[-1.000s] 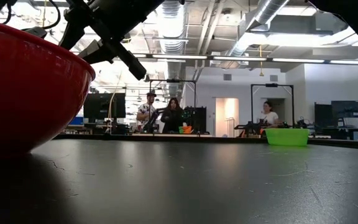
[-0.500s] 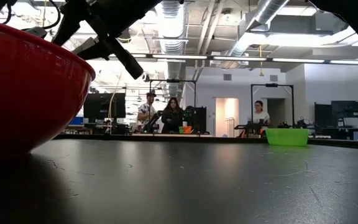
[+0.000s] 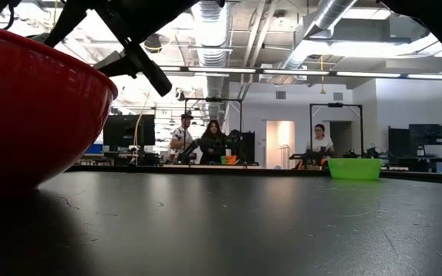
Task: Nest bowls inside each other
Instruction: Stack the blue bowl on top of the light green bowl, then stack the orange patterned bowl on top of the blue bowl
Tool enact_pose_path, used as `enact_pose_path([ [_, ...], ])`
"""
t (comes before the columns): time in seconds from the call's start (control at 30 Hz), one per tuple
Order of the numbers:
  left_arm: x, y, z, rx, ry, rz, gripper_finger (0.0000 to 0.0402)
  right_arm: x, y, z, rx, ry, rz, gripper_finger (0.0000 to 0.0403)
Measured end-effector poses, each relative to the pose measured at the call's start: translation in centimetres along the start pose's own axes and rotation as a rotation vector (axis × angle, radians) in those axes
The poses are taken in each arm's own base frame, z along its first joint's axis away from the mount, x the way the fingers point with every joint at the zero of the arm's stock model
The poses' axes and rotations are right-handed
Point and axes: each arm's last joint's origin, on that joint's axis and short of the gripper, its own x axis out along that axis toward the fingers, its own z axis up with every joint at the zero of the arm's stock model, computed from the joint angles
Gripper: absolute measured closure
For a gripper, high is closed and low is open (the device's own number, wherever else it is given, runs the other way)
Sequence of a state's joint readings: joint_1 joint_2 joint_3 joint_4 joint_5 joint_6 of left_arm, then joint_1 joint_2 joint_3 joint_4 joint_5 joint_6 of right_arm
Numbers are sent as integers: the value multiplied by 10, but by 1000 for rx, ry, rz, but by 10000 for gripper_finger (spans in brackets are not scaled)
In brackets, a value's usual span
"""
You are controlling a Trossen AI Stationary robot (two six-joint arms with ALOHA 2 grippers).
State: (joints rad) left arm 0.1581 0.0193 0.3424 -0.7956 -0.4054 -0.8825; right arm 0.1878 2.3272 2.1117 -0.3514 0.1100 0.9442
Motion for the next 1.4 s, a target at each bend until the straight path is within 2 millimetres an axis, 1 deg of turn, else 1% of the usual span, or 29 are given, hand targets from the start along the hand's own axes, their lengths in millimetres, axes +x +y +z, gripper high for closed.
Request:
enact_pose_path([
  [0.07,0,0,0,0,1,-1,274,0,-2,3,4,-3,-2,185],
  [0.17,0,0,0,0,4,-4,274,-5,-3,11,2,-12,-7,179],
  [0.23,0,0,0,0,4,-4,274,-12,-2,19,3,-24,-3,180],
  [0.37,0,0,0,7,6,-5,274,-24,-1,28,-6,-23,-20,190],
  [0.47,0,0,0,7,6,-4,274,-29,-1,29,-9,-14,-37,201],
  [0.57,0,0,0,10,5,-4,274,-32,4,26,-15,-10,-27,236],
  [0.67,0,0,0,11,4,-3,274,-33,10,20,-49,-2,-9,304],
  [0.73,0,0,0,15,4,-2,274,-32,10,15,-73,7,-12,363],
  [0.77,0,0,0,15,3,-2,274,-32,10,12,-89,7,-20,382],
  [0.8,0,0,0,15,3,-1,274,-31,11,10,-100,4,-24,389],
  [0.93,0,0,0,15,1,0,274,-29,7,10,-84,4,-29,387],
  [1.1,0,0,0,14,1,0,274,-19,-4,0,-88,19,-31,398],
  [1.27,0,0,0,14,1,0,274,-17,-6,0,-80,21,-3,398],
  [1.4,0,0,0,13,0,0,274,-11,-16,-3,-73,40,-3,398],
])
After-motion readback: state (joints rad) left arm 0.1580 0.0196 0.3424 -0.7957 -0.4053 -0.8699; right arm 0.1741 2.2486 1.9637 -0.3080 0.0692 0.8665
